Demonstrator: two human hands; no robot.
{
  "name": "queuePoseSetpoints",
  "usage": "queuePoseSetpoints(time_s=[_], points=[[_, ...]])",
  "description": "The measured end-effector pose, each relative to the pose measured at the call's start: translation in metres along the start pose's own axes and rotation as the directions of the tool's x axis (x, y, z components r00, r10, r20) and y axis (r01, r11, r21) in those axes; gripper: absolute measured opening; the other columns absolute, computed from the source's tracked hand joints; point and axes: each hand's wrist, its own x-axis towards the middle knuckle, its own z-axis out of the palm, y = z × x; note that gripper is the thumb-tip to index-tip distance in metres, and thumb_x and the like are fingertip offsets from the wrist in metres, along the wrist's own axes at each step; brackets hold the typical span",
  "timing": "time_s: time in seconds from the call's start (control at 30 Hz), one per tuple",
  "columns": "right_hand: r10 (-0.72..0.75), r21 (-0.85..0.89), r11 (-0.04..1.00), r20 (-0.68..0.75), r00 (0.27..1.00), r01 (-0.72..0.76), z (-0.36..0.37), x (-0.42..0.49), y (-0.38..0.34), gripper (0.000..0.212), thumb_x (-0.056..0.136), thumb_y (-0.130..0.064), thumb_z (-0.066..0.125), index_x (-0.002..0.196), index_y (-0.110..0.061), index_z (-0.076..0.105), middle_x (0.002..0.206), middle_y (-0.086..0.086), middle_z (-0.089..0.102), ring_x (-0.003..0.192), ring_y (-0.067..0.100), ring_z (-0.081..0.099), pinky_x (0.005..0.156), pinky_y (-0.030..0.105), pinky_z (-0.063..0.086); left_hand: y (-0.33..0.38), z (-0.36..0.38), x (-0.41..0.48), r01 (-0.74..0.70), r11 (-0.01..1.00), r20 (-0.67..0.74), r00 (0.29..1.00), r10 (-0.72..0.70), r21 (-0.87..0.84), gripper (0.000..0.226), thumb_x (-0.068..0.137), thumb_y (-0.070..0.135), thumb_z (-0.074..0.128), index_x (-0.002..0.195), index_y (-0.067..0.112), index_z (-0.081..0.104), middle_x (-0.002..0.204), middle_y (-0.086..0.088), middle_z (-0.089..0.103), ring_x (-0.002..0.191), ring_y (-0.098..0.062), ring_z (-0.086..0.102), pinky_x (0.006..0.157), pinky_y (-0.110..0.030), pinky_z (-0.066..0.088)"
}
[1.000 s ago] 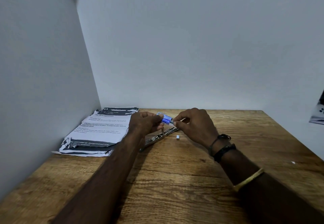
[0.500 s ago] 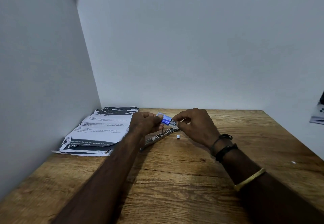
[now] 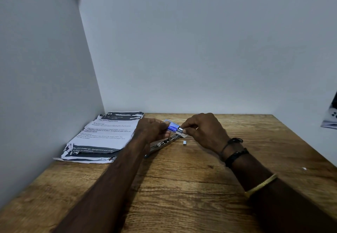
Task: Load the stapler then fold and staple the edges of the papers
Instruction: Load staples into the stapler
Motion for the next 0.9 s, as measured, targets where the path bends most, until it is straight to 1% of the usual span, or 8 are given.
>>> queuePoseSetpoints(time_s=[0.17, 0.27, 0.37, 0.47, 0.6, 0.73, 0.83, 0.9], points=[[-0.004, -0.082, 0.997, -0.048, 0.999, 0.0, 0.005, -0.002, -0.002, 0.011, 0.089, -0.029, 0.066, 0.092, -0.028, 0.077, 0.09, -0.01, 0.074, 0.084, 0.012, 0.065, 0.075, 0.039, 0.053, -0.001, 0.001, -0.001, 0.004, 1.0, -0.001, 1.0, -0.004, -0.016, 0.01, 0.088, 0.002, 0.073, 0.089, -0.007, 0.067, 0.072, -0.02, 0.071, 0.05, -0.016, 0.067, 0.059, -0.026, 0.062], [-0.015, -0.079, 0.997, -0.084, 0.996, 0.009, 0.008, -0.002, -0.001, 0.008, 0.088, -0.03, 0.066, 0.087, -0.027, 0.073, 0.087, -0.01, 0.072, 0.082, 0.012, 0.065, 0.074, 0.04, 0.054, -0.001, 0.001, -0.001, 0.008, 0.999, -0.014, 1.0, -0.008, -0.039, 0.01, 0.087, 0.001, 0.074, 0.086, -0.008, 0.068, 0.068, -0.018, 0.071, 0.05, -0.017, 0.068, 0.057, -0.025, 0.062], [-0.021, -0.058, 0.998, -0.125, 0.992, 0.014, 0.009, -0.001, -0.001, 0.006, 0.089, -0.029, 0.065, 0.086, -0.028, 0.071, 0.085, -0.009, 0.072, 0.08, 0.012, 0.065, 0.073, 0.039, 0.054, 0.0, 0.001, 0.0, 0.016, 0.999, -0.031, 0.999, -0.018, -0.051, 0.011, 0.085, 0.002, 0.076, 0.085, -0.007, 0.071, 0.068, -0.017, 0.073, 0.055, -0.02, 0.069, 0.06, -0.026, 0.063], [0.004, 0.036, 0.999, -0.182, 0.983, 0.003, 0.008, 0.0, 0.0, 0.005, 0.088, -0.024, 0.067, 0.087, -0.026, 0.071, 0.08, -0.011, 0.073, 0.076, 0.008, 0.068, 0.07, 0.033, 0.056, 0.0, 0.0, -0.001, 0.025, 0.998, -0.041, 0.999, -0.028, -0.059, 0.009, 0.085, 0.003, 0.077, 0.079, -0.003, 0.072, 0.068, -0.017, 0.073, 0.054, -0.019, 0.07, 0.057, -0.025, 0.063], [0.054, 0.141, 0.99, -0.226, 0.973, -0.023, 0.004, 0.001, 0.003, 0.006, 0.083, -0.019, 0.074, 0.08, -0.025, 0.074, 0.071, -0.012, 0.072, 0.066, -0.001, 0.067, 0.066, 0.02, 0.055, 0.001, -0.001, 0.0, 0.016, 0.996, -0.07, 0.997, -0.021, -0.083, 0.012, 0.085, 0.003, 0.076, 0.084, -0.007, 0.071, 0.072, -0.02, 0.072, 0.055, -0.02, 0.07, 0.061, -0.026, 0.064], [0.133, 0.154, 0.982, -0.153, 0.979, -0.11, 0.002, 0.0, 0.008, 0.009, 0.078, -0.016, 0.074, 0.079, -0.024, 0.075, 0.071, -0.01, 0.072, 0.07, 0.009, 0.068, 0.068, 0.029, 0.057, 0.001, -0.003, 0.004, 0.008, 0.992, -0.118, 0.993, -0.024, -0.129, 0.019, 0.087, 0.002, 0.074, 0.098, -0.012, 0.068, 0.072, -0.02, 0.069, 0.056, -0.02, 0.068, 0.063, -0.027, 0.063], [0.192, 0.0, 0.981, -0.034, 0.981, -0.192, 0.003, -0.004, 0.013, 0.013, 0.075, -0.016, 0.069, 0.076, -0.028, 0.075, 0.069, -0.014, 0.067, 0.075, 0.014, 0.067, 0.068, 0.03, 0.055, 0.001, -0.005, 0.005, 0.009, 0.991, -0.134, 0.991, -0.027, -0.134, 0.02, 0.087, 0.002, 0.074, 0.098, -0.014, 0.068, 0.072, -0.02, 0.069, 0.053, -0.019, 0.068, 0.06, -0.027, 0.063], [0.224, -0.108, 0.97, 0.052, 0.973, -0.217, 0.004, -0.006, 0.015, 0.015, 0.075, -0.018, 0.065, 0.074, -0.028, 0.075, 0.069, -0.012, 0.069, 0.077, 0.017, 0.068, 0.068, 0.03, 0.055, 0.001, -0.004, 0.004, 0.007, 0.991, -0.136, 0.99, -0.026, -0.133, 0.022, 0.086, 0.002, 0.075, 0.098, -0.015, 0.068, 0.075, -0.021, 0.07, 0.057, -0.021, 0.069, 0.061, -0.027, 0.064]])
